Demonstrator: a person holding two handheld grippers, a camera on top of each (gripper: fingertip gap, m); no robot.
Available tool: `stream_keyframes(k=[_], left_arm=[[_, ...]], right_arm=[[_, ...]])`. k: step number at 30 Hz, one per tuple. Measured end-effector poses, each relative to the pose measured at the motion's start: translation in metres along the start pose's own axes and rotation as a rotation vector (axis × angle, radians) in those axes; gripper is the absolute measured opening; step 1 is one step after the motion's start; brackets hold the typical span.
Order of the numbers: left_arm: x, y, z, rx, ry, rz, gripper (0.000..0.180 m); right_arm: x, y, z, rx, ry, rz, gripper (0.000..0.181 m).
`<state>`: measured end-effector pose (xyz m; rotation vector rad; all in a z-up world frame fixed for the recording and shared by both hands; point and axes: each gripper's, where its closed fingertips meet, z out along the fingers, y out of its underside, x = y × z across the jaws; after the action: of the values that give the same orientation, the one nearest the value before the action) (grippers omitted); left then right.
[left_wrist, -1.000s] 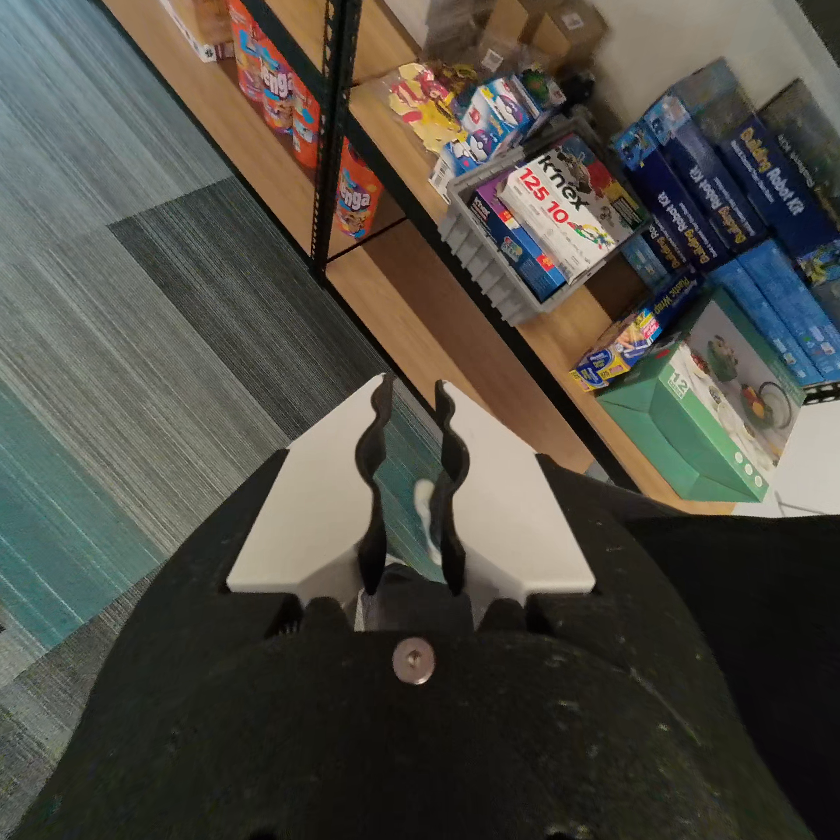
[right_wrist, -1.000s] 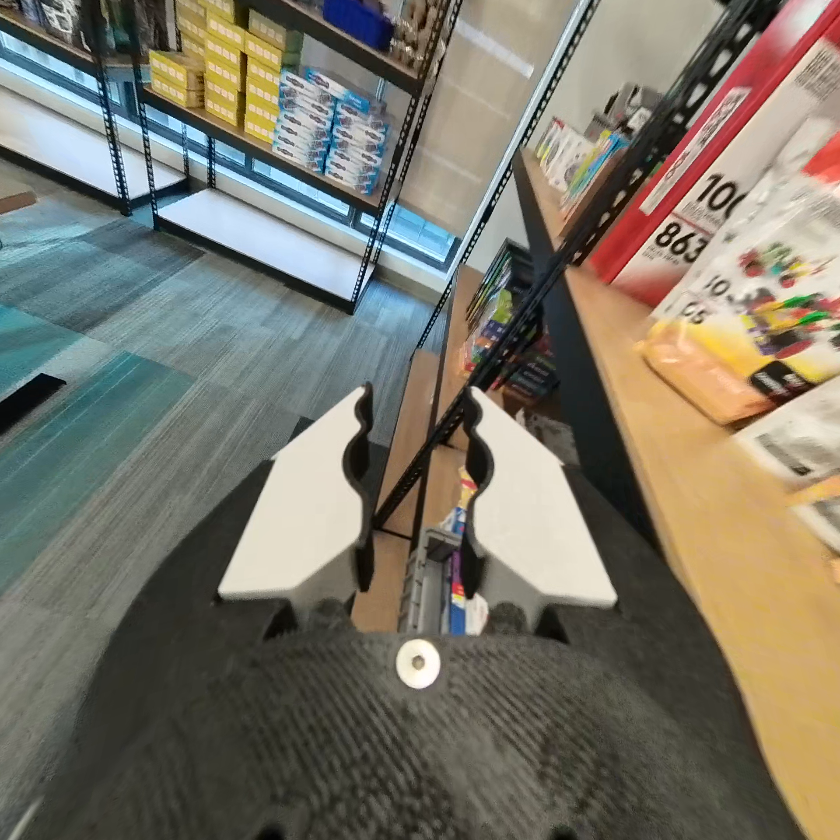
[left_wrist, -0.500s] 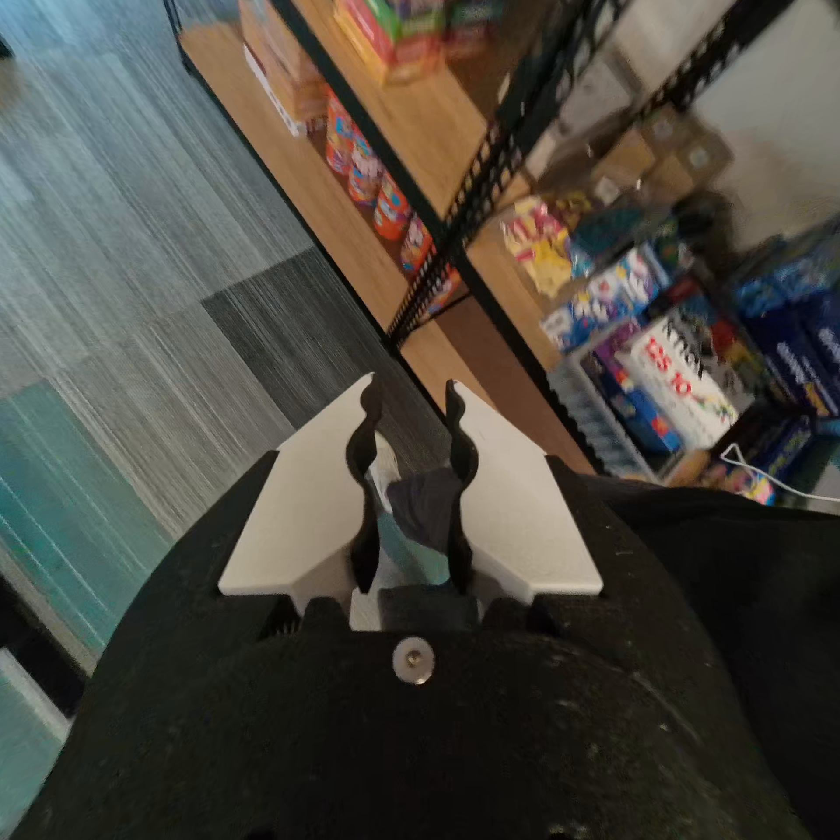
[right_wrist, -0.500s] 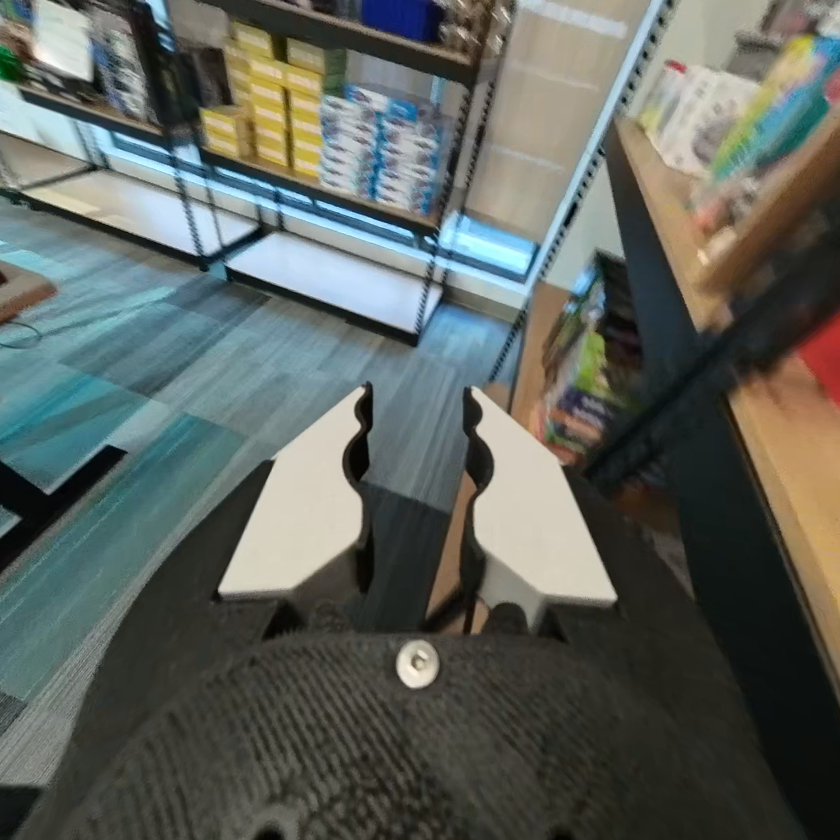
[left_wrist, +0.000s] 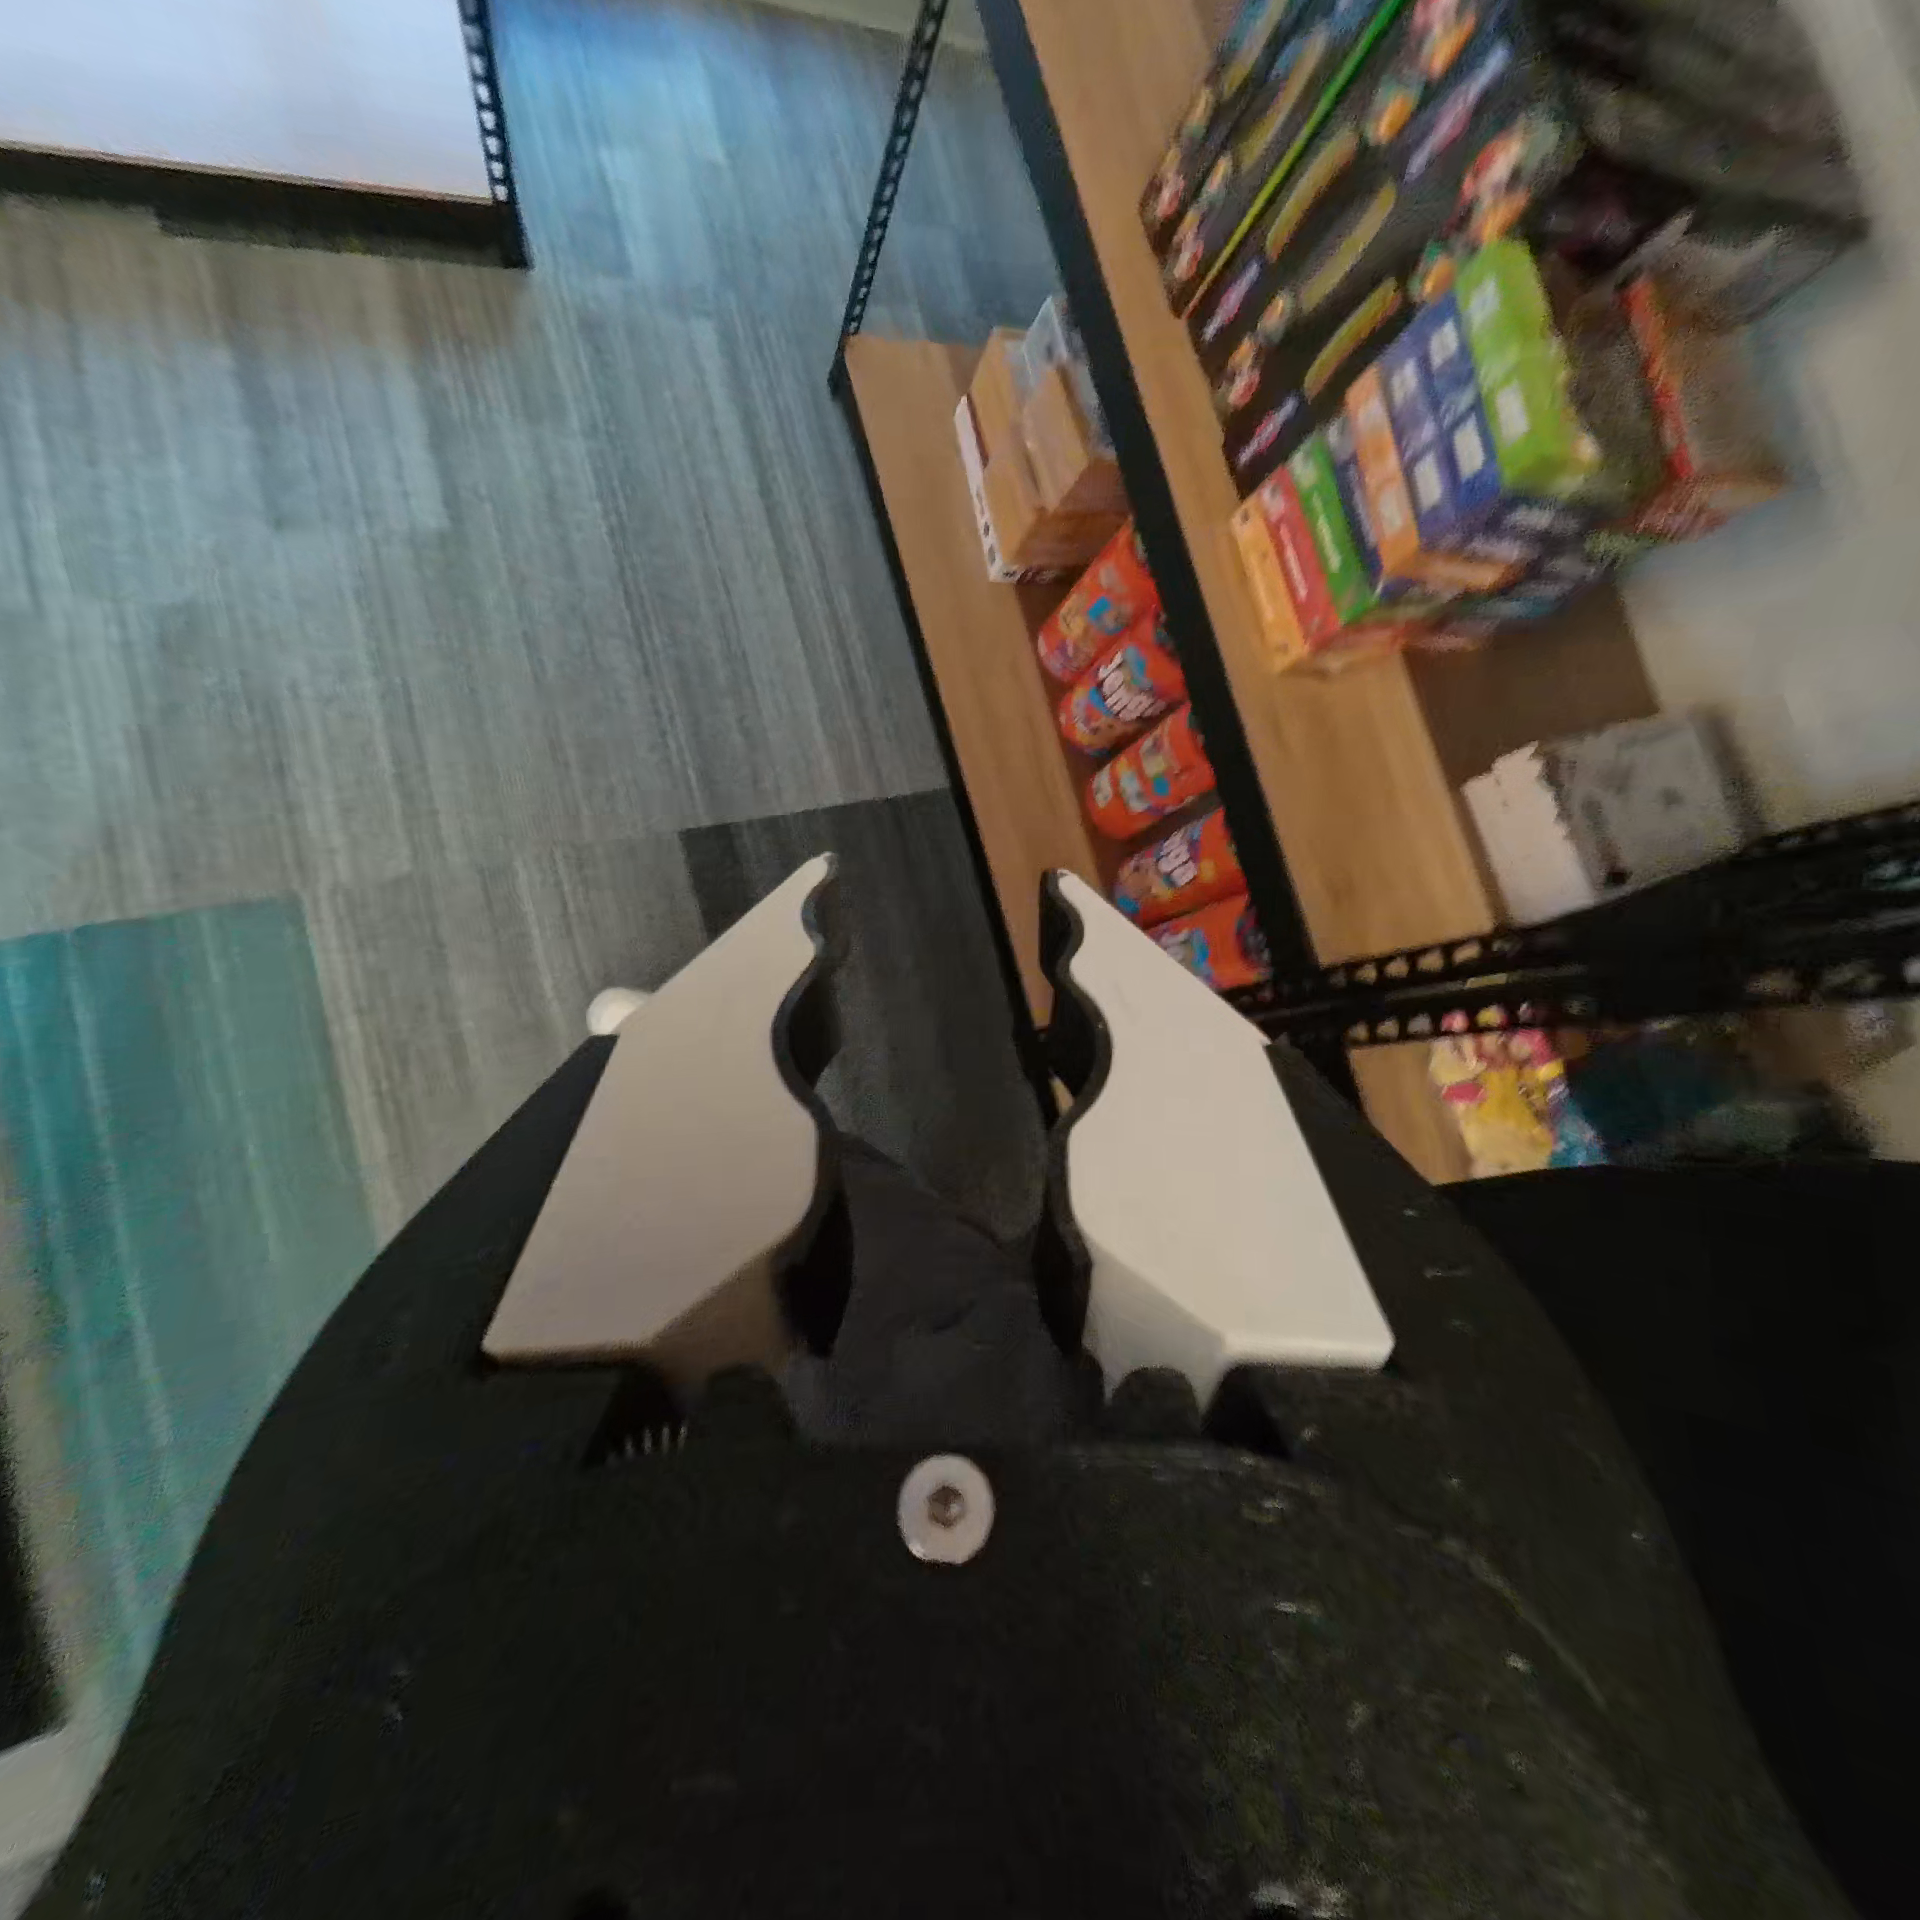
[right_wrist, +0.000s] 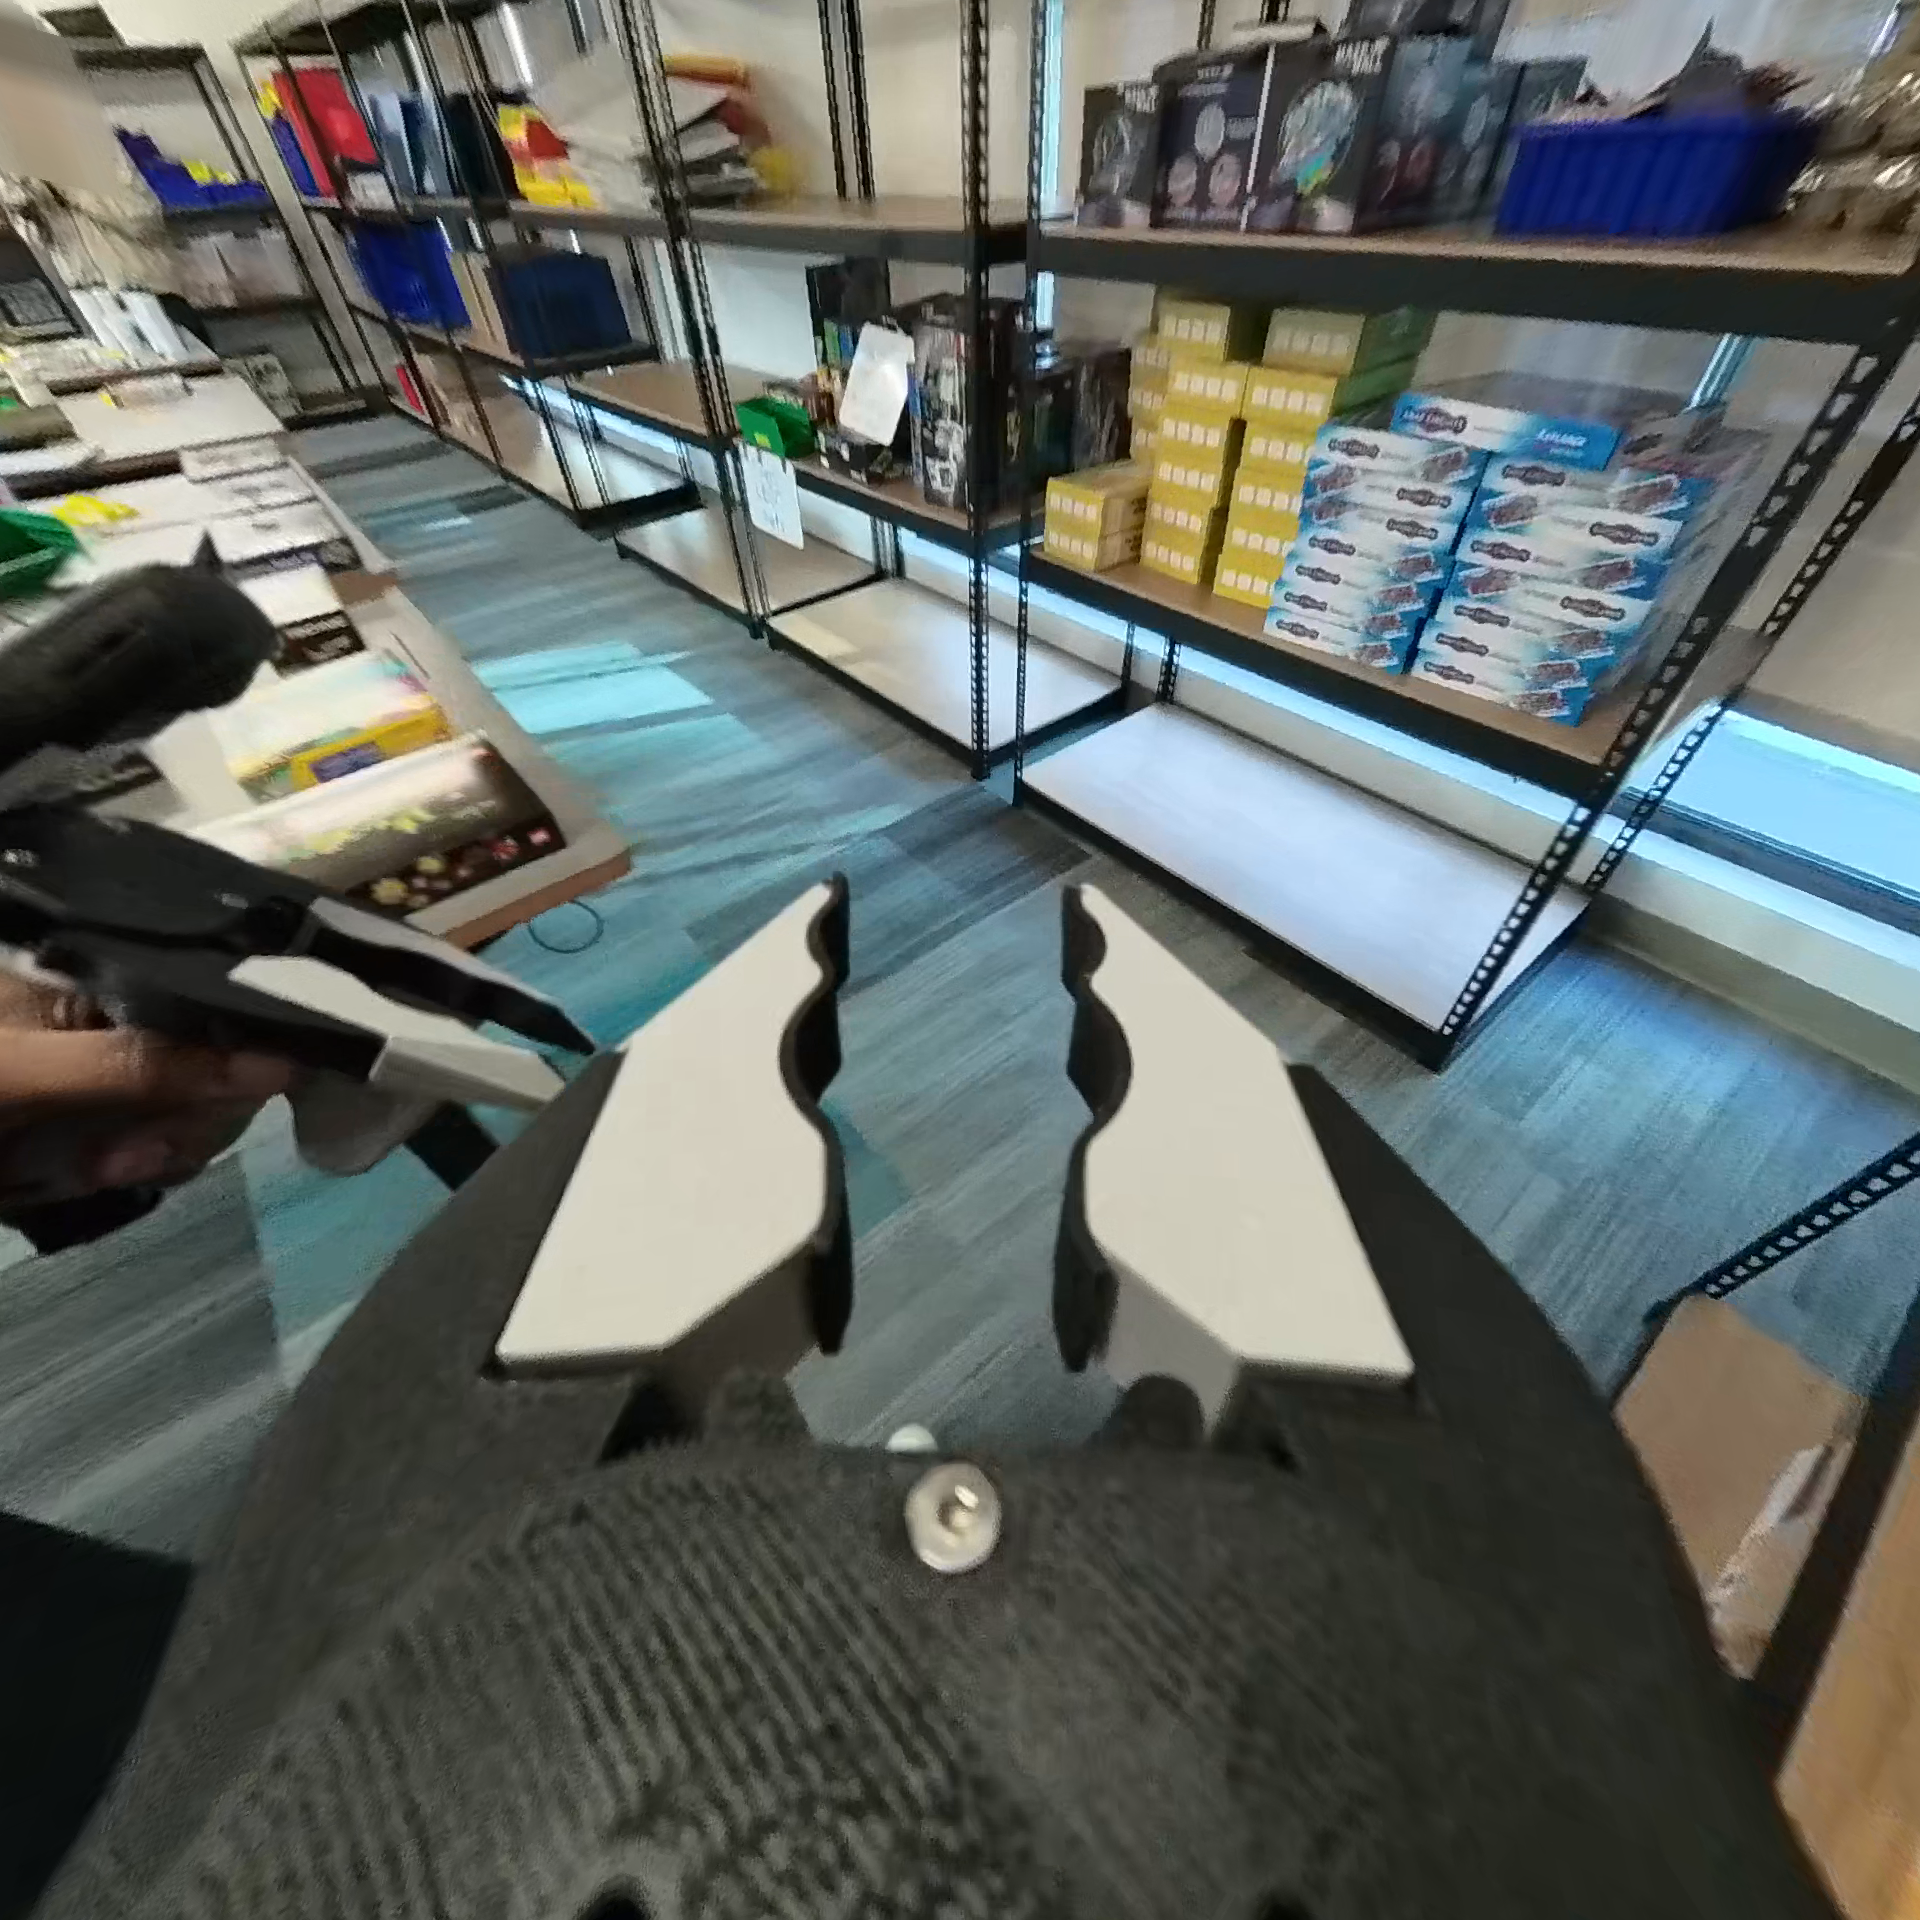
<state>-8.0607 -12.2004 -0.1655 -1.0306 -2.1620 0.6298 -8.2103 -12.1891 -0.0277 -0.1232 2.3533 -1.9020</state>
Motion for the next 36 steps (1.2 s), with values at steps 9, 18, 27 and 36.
stream_keyframes(k=[9, 18, 27, 36], left_arm=[[-0.108, -0.234, 0.099, 0.13, 0.125, 0.063, 0.034], [-0.268, -0.381, 0.169, 0.164, -0.012, 0.1, 0.032], [-0.46, -0.524, 0.181, 0.236, -0.152, -0.173, 0.033], [-0.676, -0.514, 0.113, 0.381, -0.466, -0.541, 0.033]], right_arm=[[0.11, -0.062, 0.174, 0.05, 0.013, 0.077, 0.039], [0.18, -0.053, 0.398, -0.004, -0.186, 0.267, 0.043], [0.229, -0.14, 0.672, -0.005, -0.565, 0.346, 0.049], [0.089, -0.208, 0.908, -0.092, -1.02, 0.019, 0.05]])
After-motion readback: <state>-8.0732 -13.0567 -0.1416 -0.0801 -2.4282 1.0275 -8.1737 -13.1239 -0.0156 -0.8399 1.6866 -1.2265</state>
